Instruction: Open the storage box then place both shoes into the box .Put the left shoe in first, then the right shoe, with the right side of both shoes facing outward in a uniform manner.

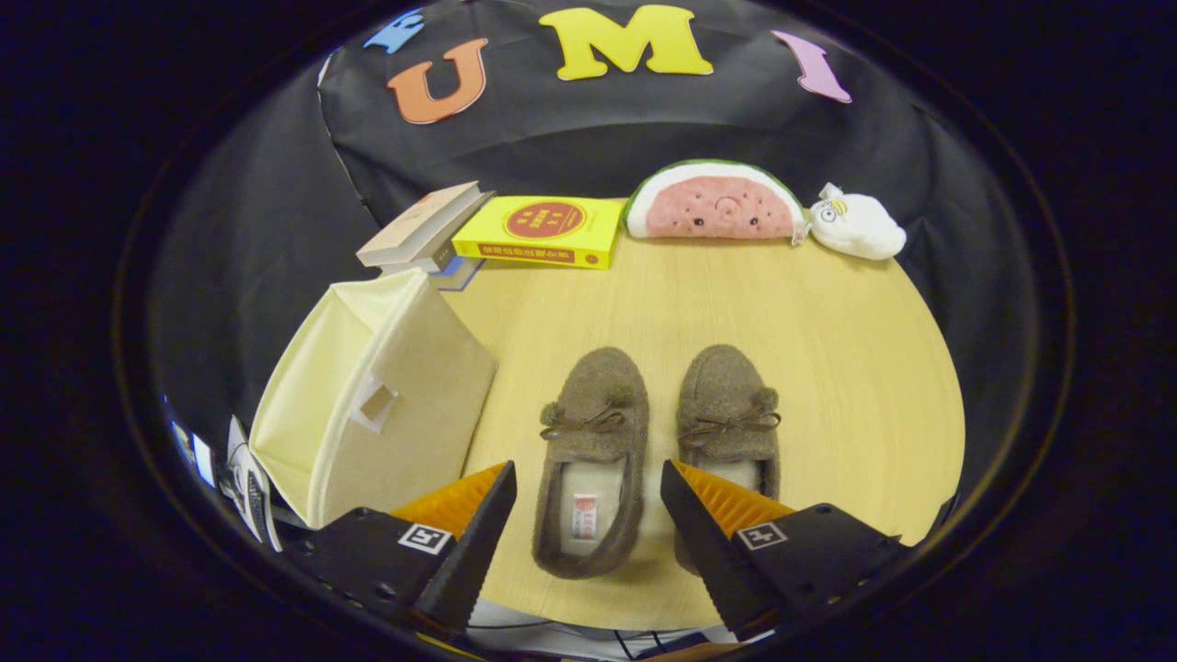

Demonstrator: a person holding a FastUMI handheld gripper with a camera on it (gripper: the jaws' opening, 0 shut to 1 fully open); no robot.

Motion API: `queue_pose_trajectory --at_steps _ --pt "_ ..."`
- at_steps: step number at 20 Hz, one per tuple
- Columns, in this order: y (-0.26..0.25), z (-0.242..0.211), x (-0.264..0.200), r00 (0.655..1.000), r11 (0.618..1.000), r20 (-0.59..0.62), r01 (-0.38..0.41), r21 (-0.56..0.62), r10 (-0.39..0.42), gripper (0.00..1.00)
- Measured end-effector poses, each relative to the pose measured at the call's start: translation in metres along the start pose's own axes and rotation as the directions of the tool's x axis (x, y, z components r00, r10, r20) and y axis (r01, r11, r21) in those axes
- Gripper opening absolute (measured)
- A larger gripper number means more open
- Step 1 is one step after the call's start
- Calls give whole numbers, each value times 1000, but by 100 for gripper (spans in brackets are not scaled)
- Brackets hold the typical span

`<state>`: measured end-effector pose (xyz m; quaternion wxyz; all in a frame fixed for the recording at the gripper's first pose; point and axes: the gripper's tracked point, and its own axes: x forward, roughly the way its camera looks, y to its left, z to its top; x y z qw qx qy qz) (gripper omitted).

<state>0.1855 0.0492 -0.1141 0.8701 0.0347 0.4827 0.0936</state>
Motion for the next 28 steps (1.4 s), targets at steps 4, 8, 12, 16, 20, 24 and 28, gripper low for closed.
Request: queue_pose_trajectory --at_steps 4,8,12,16,20,24,28 --pt "-11 -21 21 995 1000 -98 11 -11 -12 95" --pt "-25 -31 39 983 999 -176 44 -10 -45 69" --pt "-33 -29 52 972 998 -225 65 -22 -68 46" --pt "-37 -42 70 952 996 -293 81 -35 -88 25" --pt "-35 -36 55 949 995 -299 95 -24 -98 1" --pt "-27 -31 37 962 997 -267 72 24 -63 0" --pt "-13 -24 3 975 997 -219 45 55 -32 0"
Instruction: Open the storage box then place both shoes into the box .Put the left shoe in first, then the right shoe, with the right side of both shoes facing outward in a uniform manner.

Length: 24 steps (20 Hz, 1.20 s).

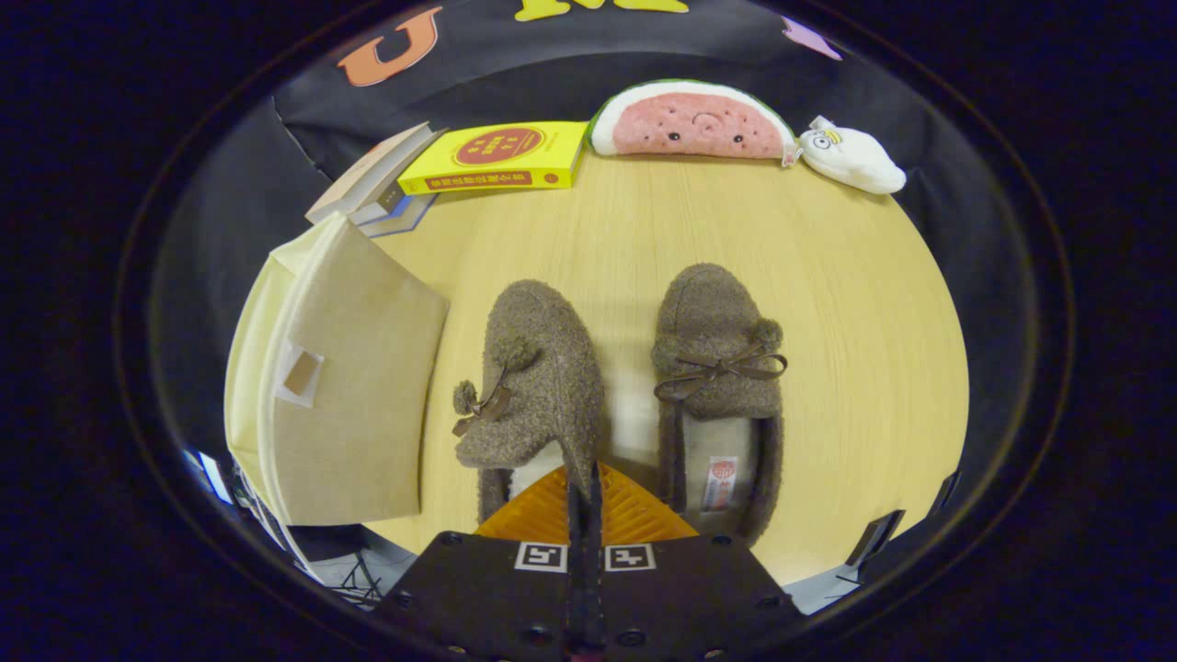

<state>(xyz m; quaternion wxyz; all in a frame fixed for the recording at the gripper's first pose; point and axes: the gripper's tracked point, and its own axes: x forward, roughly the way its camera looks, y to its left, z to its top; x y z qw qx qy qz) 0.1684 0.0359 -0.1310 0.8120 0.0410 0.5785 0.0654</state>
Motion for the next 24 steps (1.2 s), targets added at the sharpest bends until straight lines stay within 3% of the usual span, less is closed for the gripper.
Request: queue_pose_trajectory --at_steps 10,14,18,24 --pt "70 28 -119 982 995 173 -90 38 82 0" --pt "108 46 -146 968 993 233 -109 47 95 0" --pt "164 57 -141 956 992 269 -125 16 116 0" --pt "233 56 -87 969 993 220 -116 -9 116 0"
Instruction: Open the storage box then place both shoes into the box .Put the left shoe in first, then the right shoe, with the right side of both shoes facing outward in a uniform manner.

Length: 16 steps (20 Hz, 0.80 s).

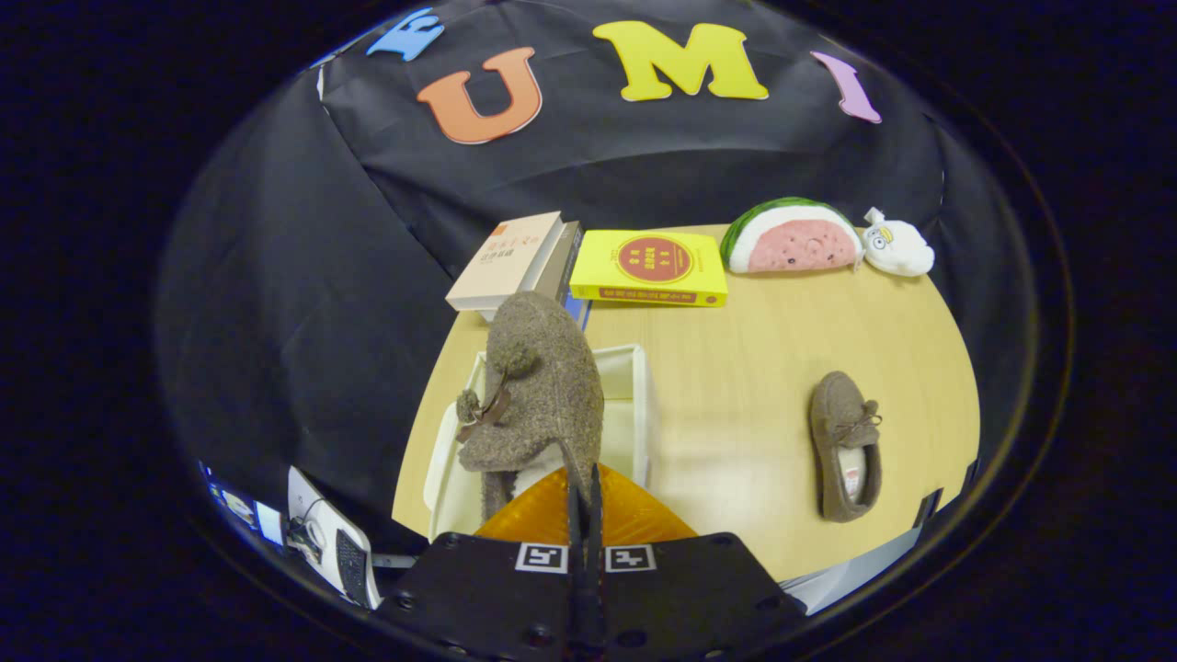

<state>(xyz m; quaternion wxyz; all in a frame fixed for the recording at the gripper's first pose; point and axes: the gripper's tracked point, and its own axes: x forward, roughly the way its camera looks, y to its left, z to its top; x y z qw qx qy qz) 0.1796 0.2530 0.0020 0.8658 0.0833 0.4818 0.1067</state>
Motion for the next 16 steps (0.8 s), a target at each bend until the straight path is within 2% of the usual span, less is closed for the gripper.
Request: queue_pose_trajectory --at_steps 5,9,16 --pt "33 -29 56 997 1000 -70 -12 -7 11 0" --pt "39 -49 96 993 1000 -114 23 -5 -23 0" --pt "46 -78 135 979 996 -188 64 -61 -75 0"
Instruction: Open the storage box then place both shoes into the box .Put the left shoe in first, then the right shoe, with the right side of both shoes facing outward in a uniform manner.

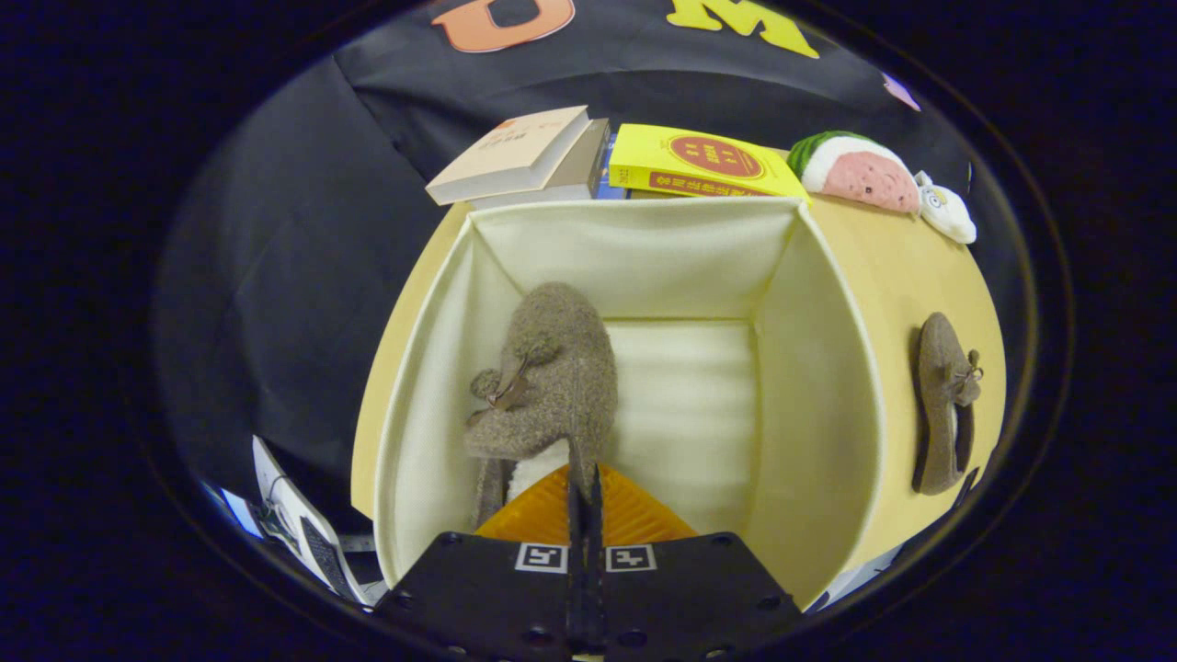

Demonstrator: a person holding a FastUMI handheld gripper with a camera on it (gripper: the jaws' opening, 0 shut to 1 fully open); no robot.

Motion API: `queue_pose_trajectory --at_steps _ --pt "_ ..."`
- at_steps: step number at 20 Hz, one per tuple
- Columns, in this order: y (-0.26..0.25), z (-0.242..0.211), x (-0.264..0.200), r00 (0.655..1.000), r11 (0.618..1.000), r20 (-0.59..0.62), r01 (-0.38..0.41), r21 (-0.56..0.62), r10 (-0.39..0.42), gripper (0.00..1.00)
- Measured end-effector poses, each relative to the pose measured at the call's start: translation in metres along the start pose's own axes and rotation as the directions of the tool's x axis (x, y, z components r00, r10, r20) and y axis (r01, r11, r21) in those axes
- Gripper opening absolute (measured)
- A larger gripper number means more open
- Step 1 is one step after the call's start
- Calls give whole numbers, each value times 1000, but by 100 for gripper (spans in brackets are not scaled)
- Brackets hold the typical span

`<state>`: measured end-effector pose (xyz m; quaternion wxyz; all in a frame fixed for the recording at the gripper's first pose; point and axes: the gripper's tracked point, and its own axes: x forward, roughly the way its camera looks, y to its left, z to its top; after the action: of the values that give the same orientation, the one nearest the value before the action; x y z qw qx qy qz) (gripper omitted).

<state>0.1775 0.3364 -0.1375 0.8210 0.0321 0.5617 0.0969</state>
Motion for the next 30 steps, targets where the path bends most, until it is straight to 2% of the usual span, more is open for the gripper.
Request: queue_pose_trajectory --at_steps 2,6,8,10,12,15,18,21,30 --pt "0 0 2 1000 1000 4 10 -23 -10 1" --pt "5 5 -20 998 998 53 -27 -58 30 17" --pt "-3 5 -36 996 998 87 -15 -67 21 49" --pt "-9 6 -58 992 997 124 -23 -76 33 69" --pt "-26 6 -84 986 997 166 5 -72 7 90" --pt "-48 10 -122 972 997 234 19 -80 0 97" --pt "-86 4 -148 964 991 252 107 -76 -84 96" --pt "-117 6 -164 960 995 272 88 -48 -72 96" --pt "-265 6 -164 955 991 264 122 55 -132 96"
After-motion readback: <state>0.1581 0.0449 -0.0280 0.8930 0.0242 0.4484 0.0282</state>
